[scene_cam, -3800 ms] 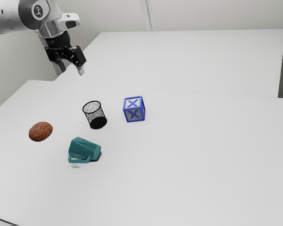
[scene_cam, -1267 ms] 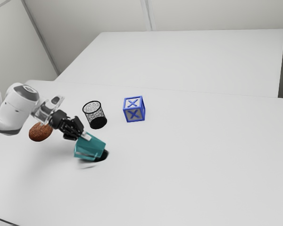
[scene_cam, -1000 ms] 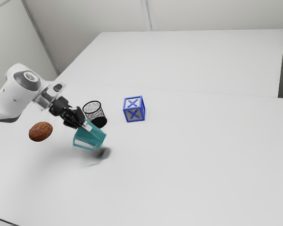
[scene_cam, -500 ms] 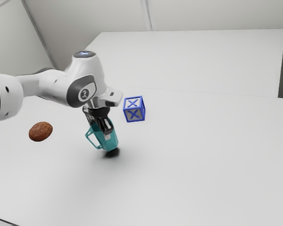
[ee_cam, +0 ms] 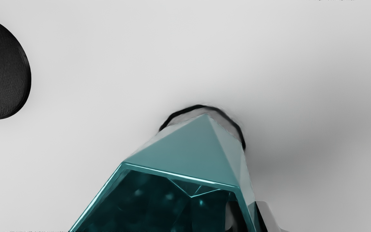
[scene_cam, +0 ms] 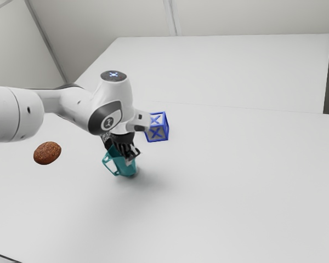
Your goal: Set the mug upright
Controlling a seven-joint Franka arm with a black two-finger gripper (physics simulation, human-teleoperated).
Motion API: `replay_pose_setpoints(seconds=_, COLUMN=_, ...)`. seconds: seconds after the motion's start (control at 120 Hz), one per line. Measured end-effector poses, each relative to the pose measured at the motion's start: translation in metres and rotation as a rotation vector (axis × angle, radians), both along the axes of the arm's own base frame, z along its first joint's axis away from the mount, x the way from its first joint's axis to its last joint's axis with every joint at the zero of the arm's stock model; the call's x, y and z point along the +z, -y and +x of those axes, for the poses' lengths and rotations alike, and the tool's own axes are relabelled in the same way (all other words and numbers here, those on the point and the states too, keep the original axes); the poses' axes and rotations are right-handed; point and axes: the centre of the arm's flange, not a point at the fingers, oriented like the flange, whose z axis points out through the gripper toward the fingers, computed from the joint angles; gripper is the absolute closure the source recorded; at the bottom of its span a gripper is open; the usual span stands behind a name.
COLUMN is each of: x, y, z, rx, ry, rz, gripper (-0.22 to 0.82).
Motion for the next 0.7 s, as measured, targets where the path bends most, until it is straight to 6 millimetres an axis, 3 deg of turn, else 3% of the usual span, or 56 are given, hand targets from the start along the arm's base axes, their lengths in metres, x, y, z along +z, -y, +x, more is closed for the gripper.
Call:
replay_pose_setpoints(seconds=0.175, x=-0.005, y=0.023, z=-0.001, rx=0.011, ry=0.015, rz=0.003, gripper=0.77)
replay_pose_setpoints(seconds=0.375, x=-0.001, y=0.018, z=0.002, rx=0.076, ry=0.032, rz=-0.016, gripper=0.35)
replay_pose_setpoints(seconds=0.508, x=0.031, y=0.018, z=0.000, rx=0.098, ry=0.087, rz=-0.037, gripper=0.19)
replay_pose_setpoints(seconds=0.7, x=0.117, y=0.024, z=0.029, rx=0.159, ry=0.166, rz=-0.130, gripper=0.08)
